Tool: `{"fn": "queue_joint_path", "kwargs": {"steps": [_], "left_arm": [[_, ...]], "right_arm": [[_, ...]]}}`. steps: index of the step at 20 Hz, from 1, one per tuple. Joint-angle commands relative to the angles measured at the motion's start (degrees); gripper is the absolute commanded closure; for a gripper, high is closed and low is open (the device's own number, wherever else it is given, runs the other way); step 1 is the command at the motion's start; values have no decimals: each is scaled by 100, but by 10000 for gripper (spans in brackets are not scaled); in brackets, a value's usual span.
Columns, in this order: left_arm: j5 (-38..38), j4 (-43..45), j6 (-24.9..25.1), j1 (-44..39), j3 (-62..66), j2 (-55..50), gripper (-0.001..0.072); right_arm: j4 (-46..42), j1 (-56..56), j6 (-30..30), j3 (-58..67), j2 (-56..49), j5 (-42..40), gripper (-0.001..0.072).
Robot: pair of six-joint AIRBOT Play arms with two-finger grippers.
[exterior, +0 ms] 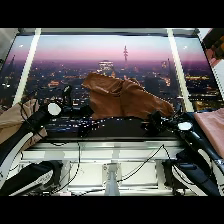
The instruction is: Fold the clothes and pants, and hang the long-sleeved shirts on hangers.
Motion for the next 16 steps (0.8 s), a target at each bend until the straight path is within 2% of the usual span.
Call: {"fn": "queue_joint_path", "kwargs": {"steps": [1, 9, 11, 16], "left_arm": [[20, -7, 2, 0, -2, -2, 208], [17, 11, 0, 0, -11, -46, 208], [17, 11, 0, 0, -11, -199, 208], [68, -208, 2, 0, -11, -855, 207]], "right_arm": [[9, 7, -214, 7, 348, -22, 404], [31, 7, -166, 7, 415, -551, 412], [35, 7, -149, 7, 415, -610, 693], [33, 7, -151, 7, 417, -601, 698]]}}
